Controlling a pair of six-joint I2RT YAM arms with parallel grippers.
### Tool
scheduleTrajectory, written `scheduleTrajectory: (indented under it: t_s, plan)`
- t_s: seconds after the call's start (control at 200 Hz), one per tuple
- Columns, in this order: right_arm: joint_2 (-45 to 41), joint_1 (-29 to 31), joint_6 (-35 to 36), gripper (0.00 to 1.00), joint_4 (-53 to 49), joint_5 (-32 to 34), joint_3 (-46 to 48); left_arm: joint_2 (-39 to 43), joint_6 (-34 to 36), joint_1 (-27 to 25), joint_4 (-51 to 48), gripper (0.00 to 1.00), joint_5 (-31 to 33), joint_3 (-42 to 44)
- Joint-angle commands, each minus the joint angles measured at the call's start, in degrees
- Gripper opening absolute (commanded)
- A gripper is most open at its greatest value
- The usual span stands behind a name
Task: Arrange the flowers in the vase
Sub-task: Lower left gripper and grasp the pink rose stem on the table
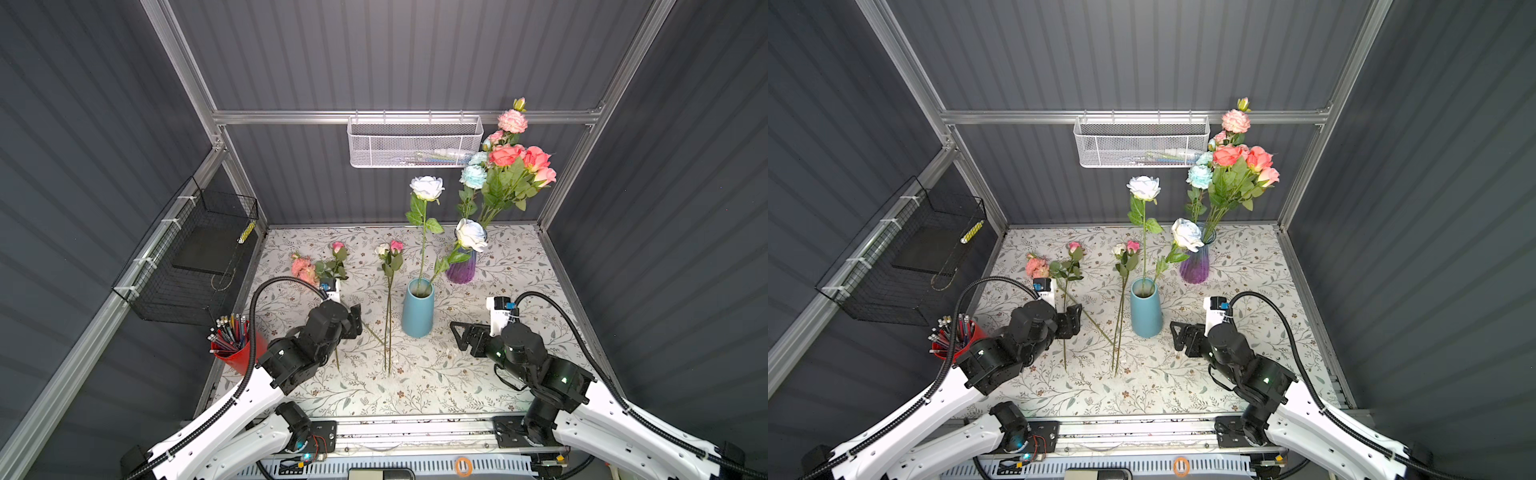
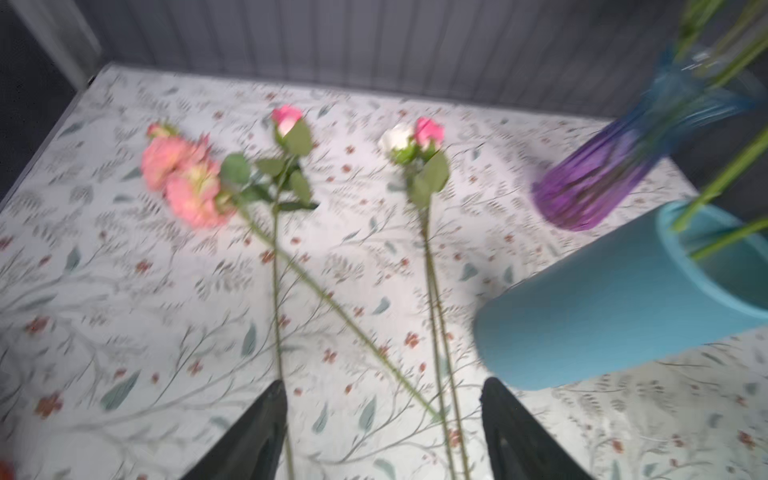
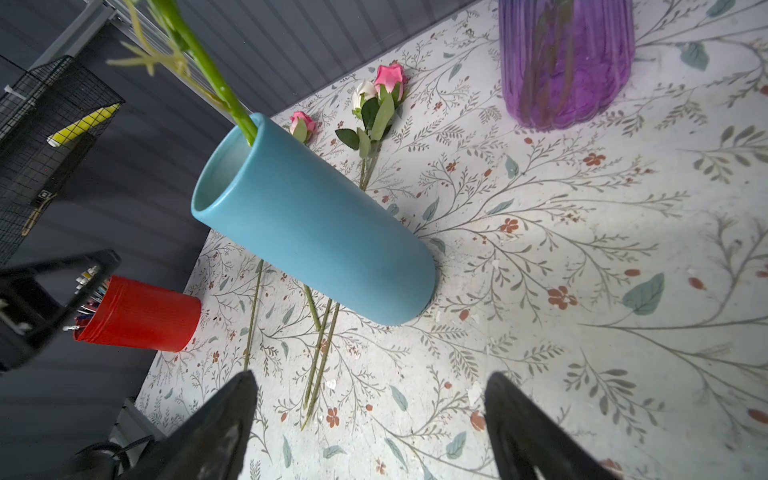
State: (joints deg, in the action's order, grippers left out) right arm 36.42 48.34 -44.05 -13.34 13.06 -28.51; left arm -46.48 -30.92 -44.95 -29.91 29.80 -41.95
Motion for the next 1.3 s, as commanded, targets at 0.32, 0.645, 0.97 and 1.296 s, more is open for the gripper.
scheduleTrajectory:
  t_s: [0.32,0.645,0.97,1.296]
  plan:
    - [3.8,-0.4,-0.5,0.66,2.8,-2.0,-3.2,-17.0,-1.4,16.4,-7.5,0.71,-7.3,-5.5]
    - [-0.5,-0.6,-0.4,0.58,-0.5,-1.9,-2.2,-33.5,2.2,24.5,0.1,0.48,-17.0,-7.0]
    - [-3.0,-0.8,-0.9,0.55,-2.4,-1.6,-1.3,-39.7,3.7,25.5,4.0,0.34,-18.4,-6.3]
    - [-4.0,-1.0,-1.3,0.53,-3.8,-1.0,-1.3,-43.7,3.5,26.4,6.7,0.25,-19.2,-5.0]
